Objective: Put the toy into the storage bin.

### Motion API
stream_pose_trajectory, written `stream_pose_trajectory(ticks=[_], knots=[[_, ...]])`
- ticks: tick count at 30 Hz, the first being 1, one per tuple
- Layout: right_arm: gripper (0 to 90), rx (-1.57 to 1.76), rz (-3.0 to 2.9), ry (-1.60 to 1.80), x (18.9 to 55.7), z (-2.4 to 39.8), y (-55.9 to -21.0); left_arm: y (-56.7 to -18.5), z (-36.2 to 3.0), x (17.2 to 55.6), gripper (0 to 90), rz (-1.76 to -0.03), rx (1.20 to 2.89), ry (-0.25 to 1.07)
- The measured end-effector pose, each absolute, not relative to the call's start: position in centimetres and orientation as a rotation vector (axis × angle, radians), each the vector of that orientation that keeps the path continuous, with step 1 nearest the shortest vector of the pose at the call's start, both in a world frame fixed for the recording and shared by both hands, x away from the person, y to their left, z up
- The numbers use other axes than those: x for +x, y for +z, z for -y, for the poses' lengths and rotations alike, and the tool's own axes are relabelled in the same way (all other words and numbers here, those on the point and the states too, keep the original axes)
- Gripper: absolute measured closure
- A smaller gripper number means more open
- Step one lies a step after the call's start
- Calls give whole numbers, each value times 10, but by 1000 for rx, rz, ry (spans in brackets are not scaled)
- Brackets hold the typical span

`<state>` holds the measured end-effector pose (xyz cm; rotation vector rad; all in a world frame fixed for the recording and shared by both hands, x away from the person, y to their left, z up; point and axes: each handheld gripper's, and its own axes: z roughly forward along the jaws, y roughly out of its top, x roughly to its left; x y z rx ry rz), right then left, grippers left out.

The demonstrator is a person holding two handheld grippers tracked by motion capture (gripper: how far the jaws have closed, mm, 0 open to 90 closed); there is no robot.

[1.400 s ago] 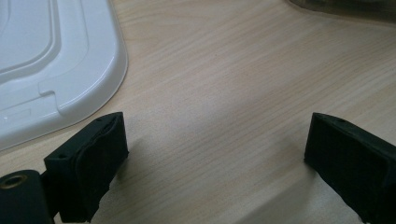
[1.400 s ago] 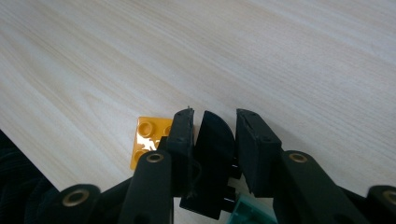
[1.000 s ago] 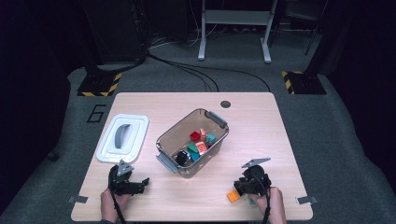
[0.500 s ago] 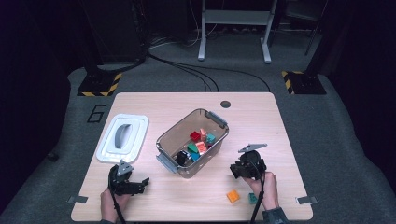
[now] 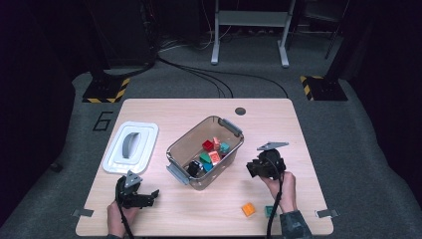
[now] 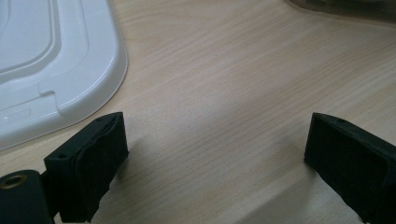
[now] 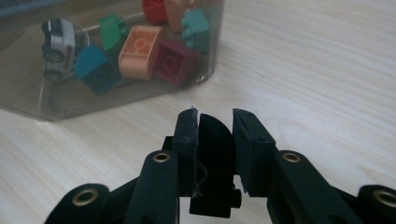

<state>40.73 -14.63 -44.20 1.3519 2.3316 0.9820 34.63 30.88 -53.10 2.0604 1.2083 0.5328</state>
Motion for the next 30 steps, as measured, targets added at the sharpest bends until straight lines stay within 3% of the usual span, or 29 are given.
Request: stream_pose_trajectory(ticks=[30], knots=[[718, 1350, -2207, 994, 457, 151, -402, -531, -308, 346, 57, -1213, 2054, 528]])
